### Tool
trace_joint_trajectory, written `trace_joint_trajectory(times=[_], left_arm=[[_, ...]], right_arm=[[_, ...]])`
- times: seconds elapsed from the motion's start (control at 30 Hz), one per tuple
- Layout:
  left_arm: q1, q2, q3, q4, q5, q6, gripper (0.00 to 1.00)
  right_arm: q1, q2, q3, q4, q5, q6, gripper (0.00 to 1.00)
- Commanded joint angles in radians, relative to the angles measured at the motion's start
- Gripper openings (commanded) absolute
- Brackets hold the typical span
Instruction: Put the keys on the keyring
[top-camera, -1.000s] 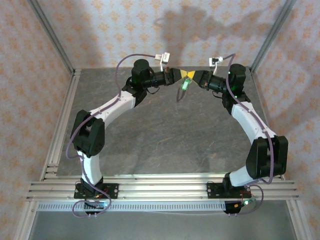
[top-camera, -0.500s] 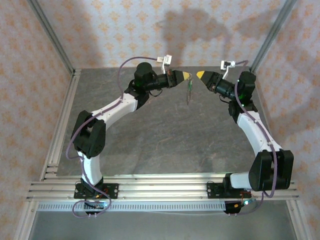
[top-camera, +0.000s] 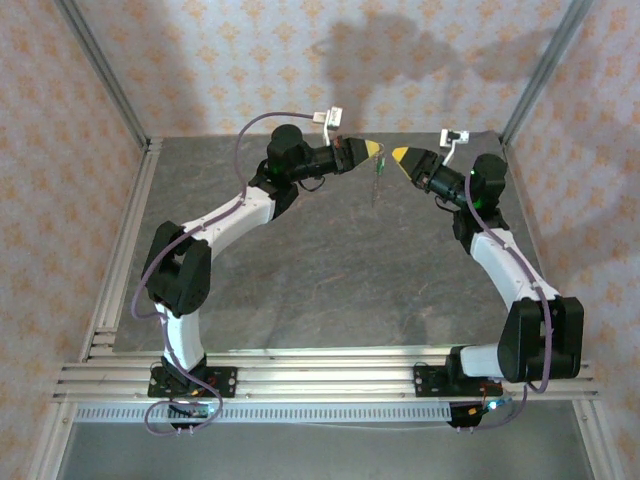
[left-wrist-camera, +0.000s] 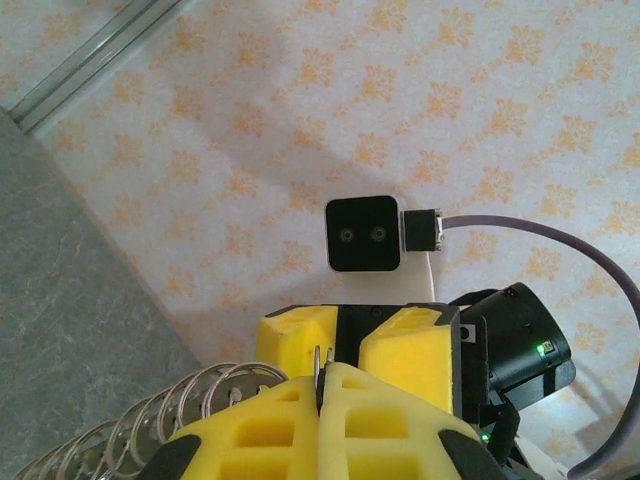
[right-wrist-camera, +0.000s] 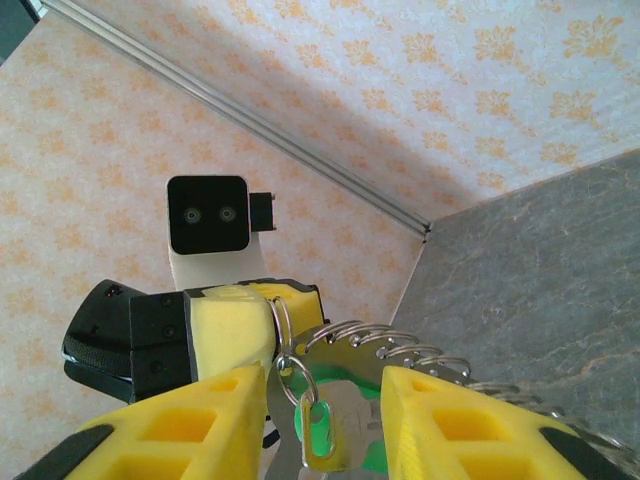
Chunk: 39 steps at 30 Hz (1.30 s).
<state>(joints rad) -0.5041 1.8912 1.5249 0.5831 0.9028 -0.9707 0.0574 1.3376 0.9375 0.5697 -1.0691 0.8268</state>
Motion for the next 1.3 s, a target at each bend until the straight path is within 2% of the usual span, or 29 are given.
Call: trace_joint_trajectory(times=[0.0,0.4,0.67,0.83,1.27], left_arm=[[-0.005,-0.04,0.011,0.068,-0.013,-0.006,0.0],[-0.006,-0.037,0.031,0.049,-0.009,0.0,0.0],[-0.007,-0.032,0.041,0.045,-0.012,-0.002,0.0],[-0.008,-0.03,0.043,0.044,-0.013,-0.002,0.0],[-0.008,-0.035,0.035,0.059,-0.018,-0.005,0.0]], right_arm=[[0.021,-0.023,0.008,0.051,0.023,-0.015,0.35],[0.056,0.01,0.05,0.024,0.033,-0.045,0.32],[0.062,0.014,0.032,0.084,-0.008,-0.014,0.17],[0.061,0.011,0.022,0.089,-0.013,-0.012,0.01],[0.095,0.031,0.012,0.088,-0.024,-0.011,0.0]])
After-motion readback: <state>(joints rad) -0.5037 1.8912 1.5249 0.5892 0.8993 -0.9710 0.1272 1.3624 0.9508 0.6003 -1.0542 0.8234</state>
